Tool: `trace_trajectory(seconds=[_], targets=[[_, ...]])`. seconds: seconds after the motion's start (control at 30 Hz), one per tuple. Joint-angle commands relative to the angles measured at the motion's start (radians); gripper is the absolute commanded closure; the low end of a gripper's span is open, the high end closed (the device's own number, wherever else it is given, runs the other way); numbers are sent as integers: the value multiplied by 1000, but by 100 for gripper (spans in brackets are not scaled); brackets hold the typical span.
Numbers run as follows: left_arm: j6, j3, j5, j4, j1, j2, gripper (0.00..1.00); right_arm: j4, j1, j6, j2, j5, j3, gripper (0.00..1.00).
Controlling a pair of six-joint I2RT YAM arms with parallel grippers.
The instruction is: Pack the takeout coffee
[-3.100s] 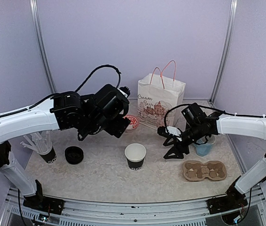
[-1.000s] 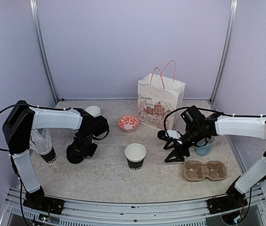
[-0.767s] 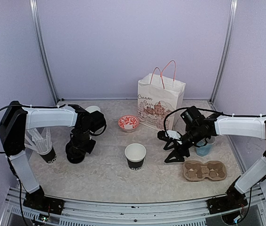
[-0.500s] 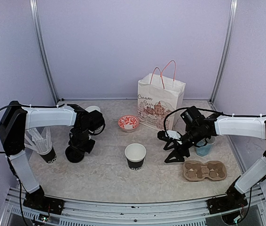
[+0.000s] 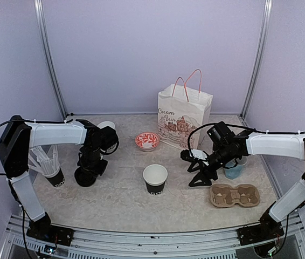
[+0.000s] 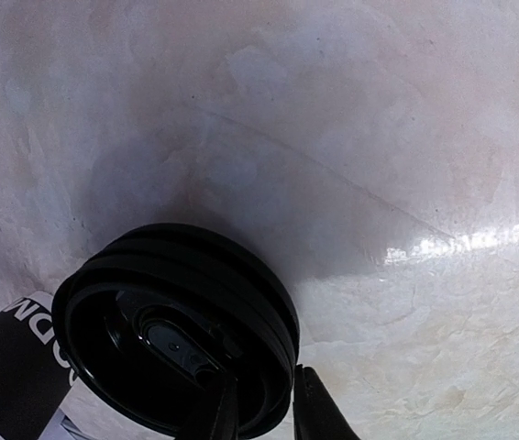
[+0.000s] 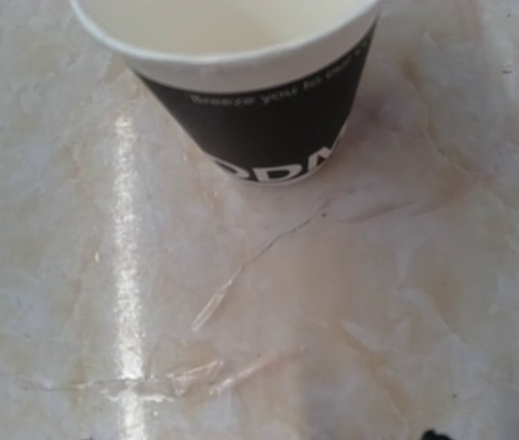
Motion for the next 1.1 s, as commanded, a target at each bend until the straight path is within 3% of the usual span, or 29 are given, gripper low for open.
trace_trajectory(seconds=[0.0, 0.5, 0.67, 0.8, 0.97, 1.03, 1.07], targets=[[0, -2, -6, 18, 12, 12, 81, -17, -3, -7, 10, -18, 3, 25], [1, -4, 3, 15, 27, 5, 94, -17, -3, -8, 14, -16, 2, 25], [-24, 78, -25, -54, 19, -37, 99, -19, -2, -7, 19, -19, 4, 25], [-33, 142, 34, -66, 16, -113, 100, -20, 0, -7, 26, -19, 7, 26], [-53, 75, -133, -126, 21, -67, 100, -24, 9, -8, 31, -15, 12, 26], [14, 27, 155, 17, 24, -78, 100, -23, 10, -7, 28, -15, 10, 25], [-10, 18, 202, 67, 18, -102, 100, -21, 11, -8, 26, -15, 8, 25]])
